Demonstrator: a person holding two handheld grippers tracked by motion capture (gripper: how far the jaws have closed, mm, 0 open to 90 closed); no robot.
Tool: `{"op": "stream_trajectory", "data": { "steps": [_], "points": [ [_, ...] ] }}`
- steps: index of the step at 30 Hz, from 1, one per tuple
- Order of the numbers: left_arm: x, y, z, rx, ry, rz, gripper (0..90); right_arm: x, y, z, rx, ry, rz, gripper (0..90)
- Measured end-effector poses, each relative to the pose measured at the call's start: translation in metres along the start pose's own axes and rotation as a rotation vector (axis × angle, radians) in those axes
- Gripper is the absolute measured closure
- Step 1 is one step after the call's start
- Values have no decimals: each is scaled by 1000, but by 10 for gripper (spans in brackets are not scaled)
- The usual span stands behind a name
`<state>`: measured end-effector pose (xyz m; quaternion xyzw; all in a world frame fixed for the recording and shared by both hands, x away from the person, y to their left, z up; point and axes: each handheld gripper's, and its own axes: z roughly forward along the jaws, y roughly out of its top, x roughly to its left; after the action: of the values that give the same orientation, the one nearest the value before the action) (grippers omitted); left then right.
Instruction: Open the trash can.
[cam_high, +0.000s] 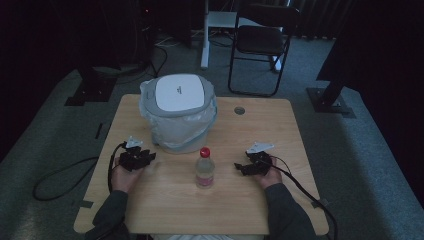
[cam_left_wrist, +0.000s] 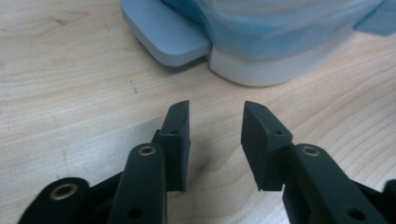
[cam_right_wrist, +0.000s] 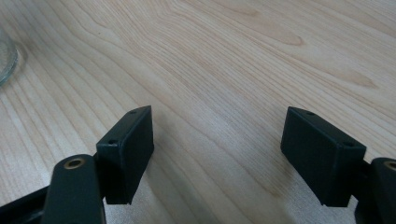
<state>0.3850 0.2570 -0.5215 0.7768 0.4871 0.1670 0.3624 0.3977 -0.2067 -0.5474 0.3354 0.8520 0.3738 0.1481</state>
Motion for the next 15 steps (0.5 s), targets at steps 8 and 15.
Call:
{"op": "stream_trajectory", "data": {
  "steps": [8,15],
  "points": [
    [6,9,8,-4,-1,-4,665,0,0,0,0,-1,1,246],
    [8,18,12,-14,5,3,668,0,0,0,0,-1,2,246]
  ]
}}
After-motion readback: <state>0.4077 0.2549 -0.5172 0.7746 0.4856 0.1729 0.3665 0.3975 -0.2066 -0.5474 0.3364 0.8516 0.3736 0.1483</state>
